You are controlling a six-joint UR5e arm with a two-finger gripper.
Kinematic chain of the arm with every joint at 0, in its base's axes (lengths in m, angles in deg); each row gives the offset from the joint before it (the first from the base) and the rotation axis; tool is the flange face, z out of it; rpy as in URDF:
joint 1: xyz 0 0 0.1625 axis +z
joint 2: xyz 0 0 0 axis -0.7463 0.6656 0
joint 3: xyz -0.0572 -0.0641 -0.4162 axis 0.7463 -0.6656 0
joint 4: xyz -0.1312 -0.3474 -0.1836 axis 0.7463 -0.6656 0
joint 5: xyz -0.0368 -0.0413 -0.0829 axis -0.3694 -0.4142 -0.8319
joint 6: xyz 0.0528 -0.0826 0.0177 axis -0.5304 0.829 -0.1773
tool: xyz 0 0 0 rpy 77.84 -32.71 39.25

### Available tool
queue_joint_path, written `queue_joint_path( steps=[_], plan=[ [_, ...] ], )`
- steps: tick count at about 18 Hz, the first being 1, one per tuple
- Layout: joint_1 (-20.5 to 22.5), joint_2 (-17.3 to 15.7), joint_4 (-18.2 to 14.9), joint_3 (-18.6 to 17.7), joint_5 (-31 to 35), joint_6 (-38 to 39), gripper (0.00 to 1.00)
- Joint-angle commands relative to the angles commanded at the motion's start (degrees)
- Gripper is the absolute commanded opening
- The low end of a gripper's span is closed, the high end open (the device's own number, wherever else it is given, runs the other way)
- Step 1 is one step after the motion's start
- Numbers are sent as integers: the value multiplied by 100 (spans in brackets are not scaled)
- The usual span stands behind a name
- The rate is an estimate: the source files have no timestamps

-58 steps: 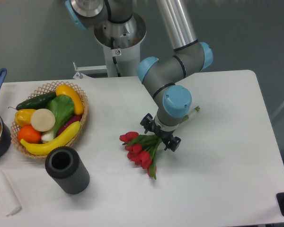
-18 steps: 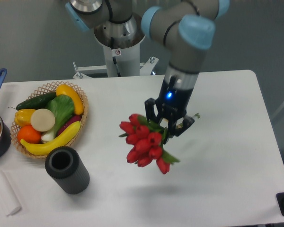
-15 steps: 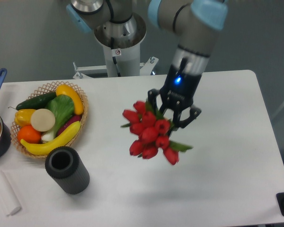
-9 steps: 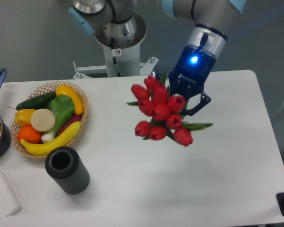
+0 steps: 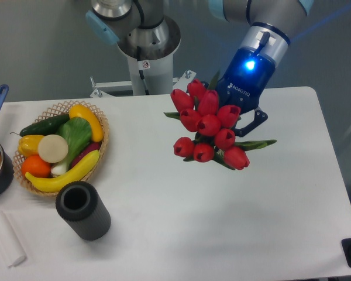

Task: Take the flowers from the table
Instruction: 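Lift the gripped red tulip bundle up off the table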

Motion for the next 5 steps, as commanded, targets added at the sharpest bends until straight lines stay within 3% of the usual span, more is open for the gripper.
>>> queue_joint_path(
  steps=[5],
  plan=[
    [0,0,0,-18,-44,0,40]
  ],
)
